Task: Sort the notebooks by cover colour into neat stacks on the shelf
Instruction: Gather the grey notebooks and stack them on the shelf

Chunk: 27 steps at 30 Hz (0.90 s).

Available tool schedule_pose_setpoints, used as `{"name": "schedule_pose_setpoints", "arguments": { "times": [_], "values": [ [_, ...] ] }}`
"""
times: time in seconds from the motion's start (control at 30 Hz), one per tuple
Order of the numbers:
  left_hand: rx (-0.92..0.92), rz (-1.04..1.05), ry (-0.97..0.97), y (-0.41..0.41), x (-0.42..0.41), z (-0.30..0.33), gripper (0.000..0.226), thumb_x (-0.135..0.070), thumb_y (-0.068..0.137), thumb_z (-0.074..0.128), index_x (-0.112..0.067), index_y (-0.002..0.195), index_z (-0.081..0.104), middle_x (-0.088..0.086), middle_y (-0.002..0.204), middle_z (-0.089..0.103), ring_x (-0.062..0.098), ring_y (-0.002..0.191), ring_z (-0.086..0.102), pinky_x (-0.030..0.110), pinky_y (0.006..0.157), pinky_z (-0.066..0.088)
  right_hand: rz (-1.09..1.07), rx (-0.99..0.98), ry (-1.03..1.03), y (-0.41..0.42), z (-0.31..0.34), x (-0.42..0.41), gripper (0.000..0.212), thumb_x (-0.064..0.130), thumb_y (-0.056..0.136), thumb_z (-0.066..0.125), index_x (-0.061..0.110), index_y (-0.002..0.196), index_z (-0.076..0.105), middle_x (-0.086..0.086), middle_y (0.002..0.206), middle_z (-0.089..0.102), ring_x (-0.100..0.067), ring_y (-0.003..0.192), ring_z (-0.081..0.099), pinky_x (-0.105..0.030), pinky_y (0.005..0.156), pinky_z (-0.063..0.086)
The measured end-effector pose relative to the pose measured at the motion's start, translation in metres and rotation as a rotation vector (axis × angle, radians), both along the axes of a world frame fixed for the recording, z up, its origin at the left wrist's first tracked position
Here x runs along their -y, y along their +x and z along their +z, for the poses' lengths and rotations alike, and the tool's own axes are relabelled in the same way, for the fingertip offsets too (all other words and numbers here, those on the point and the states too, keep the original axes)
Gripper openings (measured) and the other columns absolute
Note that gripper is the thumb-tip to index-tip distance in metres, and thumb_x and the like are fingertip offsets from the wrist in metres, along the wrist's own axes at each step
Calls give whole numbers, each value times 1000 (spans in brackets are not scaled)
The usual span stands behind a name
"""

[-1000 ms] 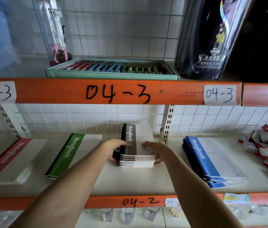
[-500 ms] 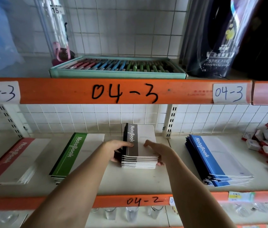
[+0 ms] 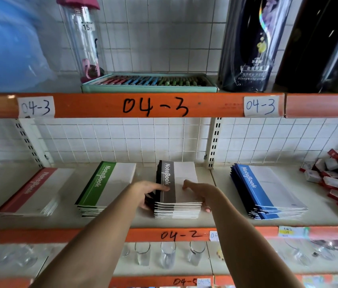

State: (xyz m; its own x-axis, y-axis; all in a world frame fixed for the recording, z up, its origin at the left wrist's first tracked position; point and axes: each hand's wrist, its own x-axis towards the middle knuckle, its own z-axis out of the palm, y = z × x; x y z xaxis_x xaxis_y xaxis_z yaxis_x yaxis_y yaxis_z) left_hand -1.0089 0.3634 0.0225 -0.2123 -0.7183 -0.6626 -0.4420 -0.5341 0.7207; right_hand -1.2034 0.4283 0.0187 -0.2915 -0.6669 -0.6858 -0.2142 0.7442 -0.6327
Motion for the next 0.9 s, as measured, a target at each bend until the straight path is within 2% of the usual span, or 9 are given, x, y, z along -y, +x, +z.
{"name": "schedule_pose_setpoints", "arguments": {
  "times": [0.2,0.33,0.47,0.53,0.63,0.7,0.77,0.8,0.9],
  "values": [
    [6,-4,-12,5,-23,-2,83,-26,60,94,1,123,48,18,119,53,39,124,50,53,106,43,51,-37,34,0,-1,-24,41,55,82,57,14,78,55,0,67,54,-14,54,44,-24,54,32],
    [11,-1,-10,7,-36,-5,82,-28,62,93,4,123,48,17,111,54,39,121,52,52,103,45,100,-55,34,-1,-11,-26,46,61,79,58,15,84,58,-4,91,58,-20,76,50,-27,69,38],
    [18,-17,-3,7,-37,-1,79,-26,64,92,2,123,47,17,107,52,40,120,51,50,95,47,100,-69,22,1,-4,-29,40,53,88,53,14,83,54,-3,81,56,-16,66,47,-25,63,36],
    [43,-24,17,7,-34,1,84,-25,61,93,3,125,47,19,113,53,41,118,53,51,98,48,88,-63,15,1,1,-32,38,51,88,55,13,83,53,-4,79,55,-16,67,49,-24,62,39],
    [53,-41,54,5,-26,3,85,-23,56,95,5,120,48,22,118,55,41,115,55,51,97,48,67,-38,13,-5,1,-29,41,51,85,63,11,88,53,-9,89,58,-21,80,55,-29,82,48],
    [37,-31,24,-1,-20,5,83,-26,57,94,4,120,49,20,113,56,38,110,57,48,94,49,84,-17,-46,-5,6,-30,54,58,77,69,10,100,57,-11,105,62,-23,97,58,-36,102,46],
    [-13,-1,-26,-8,-21,8,73,-35,70,87,0,124,51,17,108,57,32,100,58,42,93,50,42,9,-112,-11,3,-27,93,74,57,75,13,124,55,-12,131,58,-27,115,56,-44,108,41],
    [-37,25,-53,-11,-20,6,70,-39,77,82,-2,128,51,17,112,56,31,102,57,39,94,47,6,42,-148,-13,3,-25,104,78,56,73,16,135,49,-11,144,49,-30,125,50,-45,111,38],
    [-102,94,-97,-19,-19,-2,69,-48,87,69,-8,140,48,13,145,47,29,131,45,35,108,33,-41,129,-257,-14,-1,-20,98,76,80,57,14,151,30,-12,159,27,-32,145,29,-43,118,26]
  ]
}}
